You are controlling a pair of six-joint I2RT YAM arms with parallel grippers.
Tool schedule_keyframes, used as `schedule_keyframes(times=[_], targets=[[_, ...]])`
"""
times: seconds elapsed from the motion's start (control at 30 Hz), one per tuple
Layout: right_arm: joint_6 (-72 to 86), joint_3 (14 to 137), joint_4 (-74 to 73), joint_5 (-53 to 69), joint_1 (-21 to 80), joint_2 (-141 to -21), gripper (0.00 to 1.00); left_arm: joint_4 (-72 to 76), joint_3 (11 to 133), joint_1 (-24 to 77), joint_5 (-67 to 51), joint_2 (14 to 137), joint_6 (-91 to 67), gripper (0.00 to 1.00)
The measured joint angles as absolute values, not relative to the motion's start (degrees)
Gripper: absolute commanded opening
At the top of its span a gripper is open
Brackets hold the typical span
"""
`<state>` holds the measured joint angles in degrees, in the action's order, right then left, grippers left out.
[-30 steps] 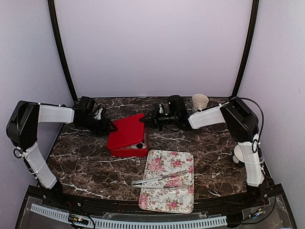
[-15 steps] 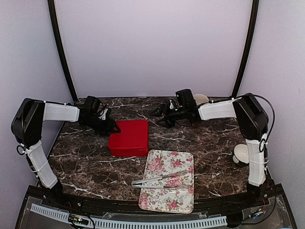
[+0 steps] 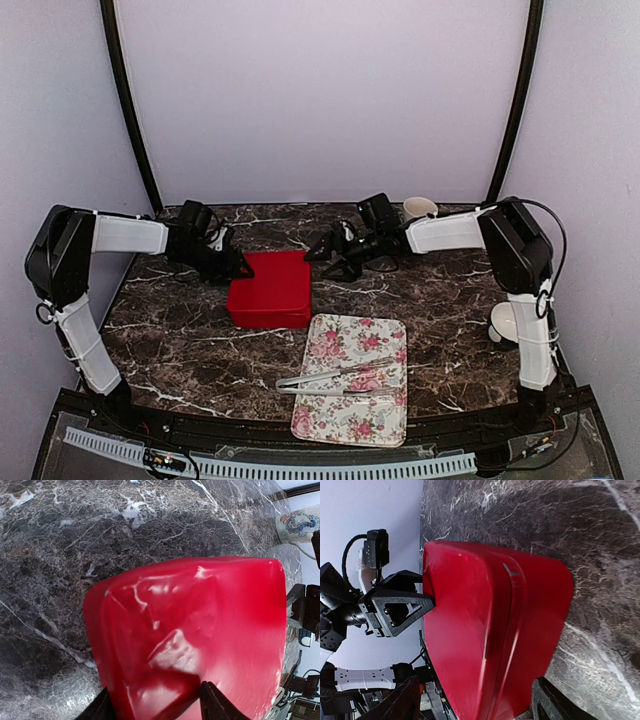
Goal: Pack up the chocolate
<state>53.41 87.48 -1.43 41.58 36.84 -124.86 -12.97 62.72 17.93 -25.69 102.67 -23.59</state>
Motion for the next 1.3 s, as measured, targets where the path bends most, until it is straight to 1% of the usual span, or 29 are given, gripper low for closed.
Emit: schedule_keyframes(times=[0.1,0.17,0.3,0.37,0.47,0.63,0.7,0.73,0.77,0.9,0.97,1.1,1.17,1.23,1.3], targets=[[53.19,88.71,-1.39,42.72,38.06,-126.43,0.70,-13.45,63.18,17.98,-25.71,102.98,-23.57,0.56],[53.01,88.73,-1.45,43.16,38.59,-127.00,0.65,-13.67,63.68,18.15,-25.69,103.28,-23.57,0.56],[52.99,88.73,-1.67,43.68,39.09,-128.07,0.48,-14.00,64.38,18.55,-25.41,103.72,-23.53,0.54],[53.34,88.71,-1.45,43.79,38.89,-128.64,0.41,-14.31,64.64,18.55,-25.36,103.83,-23.33,0.53],[54.35,88.64,-1.19,43.90,38.83,-129.12,0.36,-15.53,65.54,18.55,-25.06,104.16,-22.87,0.53],[57.25,88.60,0.36,43.86,39.24,-129.14,0.33,-17.37,67.29,18.44,-24.12,104.84,-21.28,0.53],[58.59,88.36,1.37,43.46,39.68,-129.16,0.36,-18.15,68.20,18.13,-23.70,105.27,-20.25,0.55],[59.33,88.12,2.09,43.31,39.99,-129.16,0.41,-18.48,68.62,17.91,-23.53,105.47,-19.70,0.56],[60.12,87.85,2.94,43.13,40.36,-129.21,0.49,-18.81,68.99,17.69,-23.31,105.65,-19.05,0.57],[62.63,86.37,7.01,43.13,42.00,-129.21,0.62,-19.90,70.28,17.04,-22.76,106.30,-16.12,0.58],[63.18,85.47,8.36,43.38,42.22,-129.16,0.65,-20.27,70.61,16.91,-22.76,106.54,-14.48,0.58],[62.94,84.44,9.80,43.97,41.17,-128.64,0.68,-20.69,71.24,16.91,-22.76,106.96,-11.09,0.61],[62.33,84.42,9.82,44.47,39.88,-128.27,0.70,-20.67,71.35,16.88,-22.74,107.11,-9.54,0.62],[61.76,84.64,9.85,44.99,38.09,-128.22,0.75,-20.71,71.61,16.82,-22.74,107.31,-8.21,0.62],[61.52,84.93,9.67,45.23,36.51,-128.22,0.76,-20.88,71.90,16.64,-22.85,107.53,-7.22,0.62]])
